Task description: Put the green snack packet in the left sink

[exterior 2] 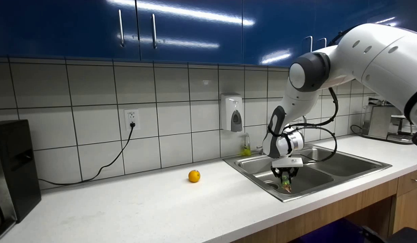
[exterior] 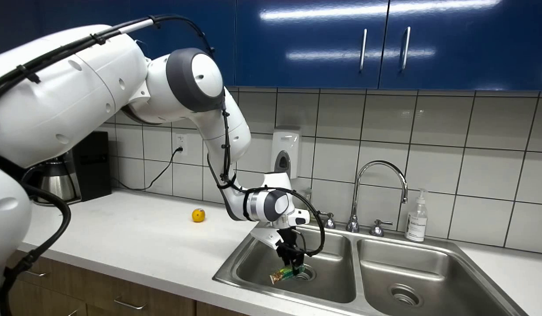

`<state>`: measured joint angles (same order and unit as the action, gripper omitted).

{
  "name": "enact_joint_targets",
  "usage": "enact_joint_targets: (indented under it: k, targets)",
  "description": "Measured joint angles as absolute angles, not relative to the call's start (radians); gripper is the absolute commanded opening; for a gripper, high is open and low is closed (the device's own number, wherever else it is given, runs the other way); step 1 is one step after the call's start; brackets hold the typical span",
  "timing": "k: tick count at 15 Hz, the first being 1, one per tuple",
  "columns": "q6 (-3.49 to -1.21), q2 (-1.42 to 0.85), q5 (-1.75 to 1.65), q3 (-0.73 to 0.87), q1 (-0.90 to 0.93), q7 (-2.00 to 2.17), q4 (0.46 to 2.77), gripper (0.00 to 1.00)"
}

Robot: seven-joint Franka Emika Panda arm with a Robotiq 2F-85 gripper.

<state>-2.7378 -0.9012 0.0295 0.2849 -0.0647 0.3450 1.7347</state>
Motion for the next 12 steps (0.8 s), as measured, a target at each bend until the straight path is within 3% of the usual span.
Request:
enact_joint_targets:
  k: [12]
  targets:
    - [-2.736,-1.038,0.047,0.283,-0.065,0.345,1.594,0.17]
